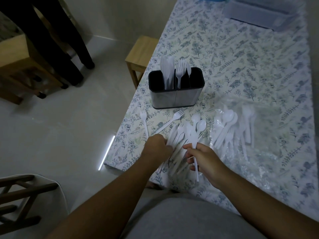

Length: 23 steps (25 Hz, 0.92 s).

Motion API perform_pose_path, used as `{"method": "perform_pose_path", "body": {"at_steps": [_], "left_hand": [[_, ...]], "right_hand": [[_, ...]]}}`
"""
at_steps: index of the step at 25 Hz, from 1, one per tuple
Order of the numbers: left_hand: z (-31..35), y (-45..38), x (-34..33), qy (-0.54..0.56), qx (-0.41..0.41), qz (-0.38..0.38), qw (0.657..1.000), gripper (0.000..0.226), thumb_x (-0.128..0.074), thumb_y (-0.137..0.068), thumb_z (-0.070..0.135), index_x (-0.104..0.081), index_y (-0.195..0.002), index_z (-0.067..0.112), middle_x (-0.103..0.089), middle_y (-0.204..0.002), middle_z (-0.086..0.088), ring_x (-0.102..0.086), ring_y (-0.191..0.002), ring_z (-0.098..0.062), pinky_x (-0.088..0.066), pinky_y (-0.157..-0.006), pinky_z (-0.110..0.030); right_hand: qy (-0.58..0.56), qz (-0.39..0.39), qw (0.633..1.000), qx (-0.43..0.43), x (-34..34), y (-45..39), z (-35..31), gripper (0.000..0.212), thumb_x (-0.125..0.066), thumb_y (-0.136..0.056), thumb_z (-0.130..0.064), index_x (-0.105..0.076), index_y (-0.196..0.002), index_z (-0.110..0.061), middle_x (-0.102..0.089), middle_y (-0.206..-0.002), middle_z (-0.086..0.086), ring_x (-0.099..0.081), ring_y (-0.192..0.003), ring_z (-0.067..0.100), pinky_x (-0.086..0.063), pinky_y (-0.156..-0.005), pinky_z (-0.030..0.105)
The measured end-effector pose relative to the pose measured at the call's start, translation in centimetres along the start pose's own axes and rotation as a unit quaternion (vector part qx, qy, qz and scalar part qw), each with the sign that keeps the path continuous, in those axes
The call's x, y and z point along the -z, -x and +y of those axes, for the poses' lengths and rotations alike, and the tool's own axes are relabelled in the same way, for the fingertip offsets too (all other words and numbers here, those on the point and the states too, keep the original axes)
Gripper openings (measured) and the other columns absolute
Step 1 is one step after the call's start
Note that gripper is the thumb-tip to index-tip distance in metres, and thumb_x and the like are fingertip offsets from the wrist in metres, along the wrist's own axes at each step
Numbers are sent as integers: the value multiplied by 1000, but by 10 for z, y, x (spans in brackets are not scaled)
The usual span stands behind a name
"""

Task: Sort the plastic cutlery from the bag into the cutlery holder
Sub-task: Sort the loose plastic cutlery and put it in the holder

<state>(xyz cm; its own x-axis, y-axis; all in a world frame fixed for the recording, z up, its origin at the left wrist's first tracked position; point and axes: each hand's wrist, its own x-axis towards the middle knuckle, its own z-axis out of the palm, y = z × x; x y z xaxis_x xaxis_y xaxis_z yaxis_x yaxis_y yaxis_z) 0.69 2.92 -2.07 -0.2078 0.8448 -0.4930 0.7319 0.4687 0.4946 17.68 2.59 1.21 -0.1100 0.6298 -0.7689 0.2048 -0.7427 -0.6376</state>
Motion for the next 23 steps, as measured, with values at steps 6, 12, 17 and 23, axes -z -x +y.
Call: {"method": "perform_pose_path", "body": {"at_steps": [6,12,17,23], "left_hand": [[-3,2,8,-22,-32,-2,999,44,-72,-76,22,-40,-46,15,-41,-44,4,-38,-38,-9,-27,-41,-18],[-10,0,13,-75,-44,-19,996,37,-78,-76,23,-50,-56,12,-47,-51,0,-45,-45,-14,-33,-44,-19],[-10,0,16,-60,-31,-18,998,47,-84,-69,23,-43,-49,14,-42,-45,3,-38,-38,-9,-30,-39,-17],[-6,15,23,86,-17,4,996,31,-86,-70,24,-68,-65,-1,-64,-53,-7,-52,-39,-11,-47,-43,-22]], "right_hand": [[-11,-1,1000,-9,1,0,1,21,-54,-96,-10,-72,-105,-13,-63,-85,10,-58,-70,20,-50,-66,35],[-28,1,1000,-6,3,1,0,20,-53,-96,-9,-71,-106,-12,-62,-86,10,-58,-71,19,-50,-67,35],[-26,-12,1000,-7,1,3,3,20,-54,-97,-13,-72,-105,-14,-64,-89,11,-61,-75,21,-56,-71,38],[-79,-38,996,-4,-6,1,6,21,-62,-97,-24,-69,-109,-8,-69,-98,19,-70,-90,27,-57,-89,46]]}}
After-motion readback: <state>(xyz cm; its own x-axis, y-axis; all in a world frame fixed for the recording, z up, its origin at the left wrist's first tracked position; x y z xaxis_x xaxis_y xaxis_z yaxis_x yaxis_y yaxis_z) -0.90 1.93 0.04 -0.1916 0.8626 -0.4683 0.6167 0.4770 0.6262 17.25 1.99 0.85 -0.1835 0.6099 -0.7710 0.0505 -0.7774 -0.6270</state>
